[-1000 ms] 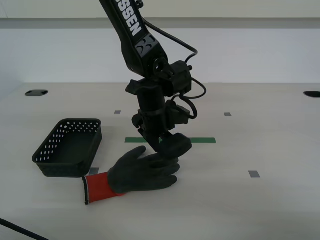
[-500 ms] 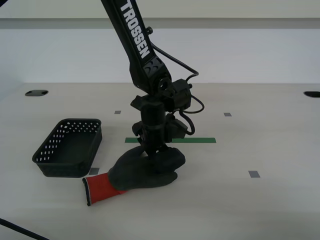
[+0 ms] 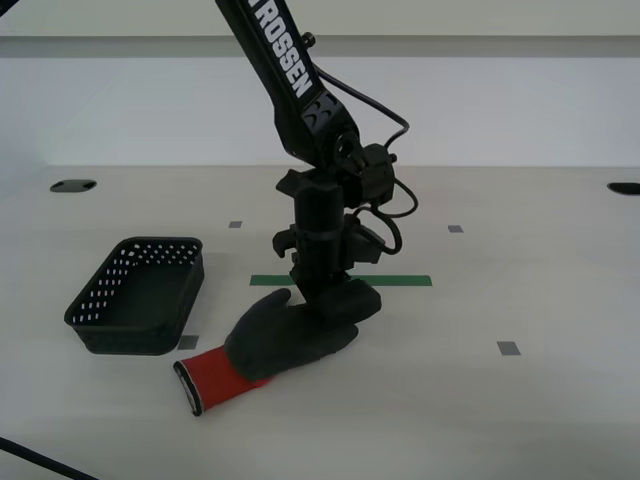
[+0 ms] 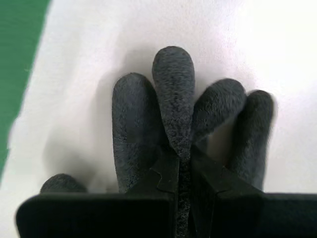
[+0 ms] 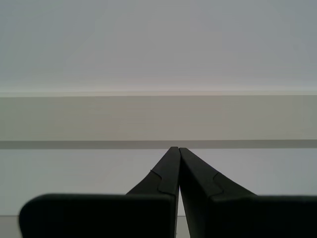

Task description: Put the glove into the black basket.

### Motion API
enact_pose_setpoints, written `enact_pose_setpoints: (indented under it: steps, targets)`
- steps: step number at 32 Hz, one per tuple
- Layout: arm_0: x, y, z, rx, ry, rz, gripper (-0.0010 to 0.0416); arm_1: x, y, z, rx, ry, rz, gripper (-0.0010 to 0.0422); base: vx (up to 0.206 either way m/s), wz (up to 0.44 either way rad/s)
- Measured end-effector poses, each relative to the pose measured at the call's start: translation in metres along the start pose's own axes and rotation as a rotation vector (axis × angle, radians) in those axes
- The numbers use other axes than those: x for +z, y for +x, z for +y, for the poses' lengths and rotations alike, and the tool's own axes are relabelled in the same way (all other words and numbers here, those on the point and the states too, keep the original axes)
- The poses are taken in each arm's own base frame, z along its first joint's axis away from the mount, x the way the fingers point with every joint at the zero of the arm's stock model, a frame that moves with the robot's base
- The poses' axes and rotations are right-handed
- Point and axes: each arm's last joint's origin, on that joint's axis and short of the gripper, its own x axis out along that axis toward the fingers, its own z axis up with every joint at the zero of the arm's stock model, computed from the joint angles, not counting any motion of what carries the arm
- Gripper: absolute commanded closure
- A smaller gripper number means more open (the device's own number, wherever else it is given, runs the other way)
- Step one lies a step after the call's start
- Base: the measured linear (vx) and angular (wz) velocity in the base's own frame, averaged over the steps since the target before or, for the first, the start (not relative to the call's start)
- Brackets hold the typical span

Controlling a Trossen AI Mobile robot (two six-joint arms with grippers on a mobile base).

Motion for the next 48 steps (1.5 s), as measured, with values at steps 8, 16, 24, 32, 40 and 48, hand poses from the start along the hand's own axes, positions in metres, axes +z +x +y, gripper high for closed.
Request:
enact_pose_setpoints:
  steps: [8,16,24,32,40,48]
  targets:
    - [0.000,0.000,0.000,0.000,0.000,-0.001,0.0405,0.006,-0.052,-0.002,0.016,-0.035,-0.051,0.0413,0.000,0.000]
    - [0.000,0.000,0.000,0.000,0.000,0.001,0.0405,-0.009,-0.112,-0.008,0.028,-0.036,-0.100,0.0413,0.000,0.000]
    - [0.000,0.000,0.000,0.006,0.000,0.002,0.0405,-0.054,-0.203,0.002,0.104,-0.134,-0.174,0.0413,0.000,-0.008]
    - [-0.002,0.000,0.000,0.001,0.000,0.017,0.0405,-0.126,-0.286,0.067,0.359,-0.418,-0.225,0.0413,0.000,0.000]
    - [-0.002,0.000,0.000,0.003,0.000,0.022,0.0405,-0.180,-0.268,0.124,0.422,-0.656,-0.238,0.0413,0.000,0.000]
    - [-0.002,0.000,0.000,0.000,0.000,0.022,0.0405,-0.196,-0.191,0.121,0.282,-0.721,-0.170,0.0413,0.000,0.000]
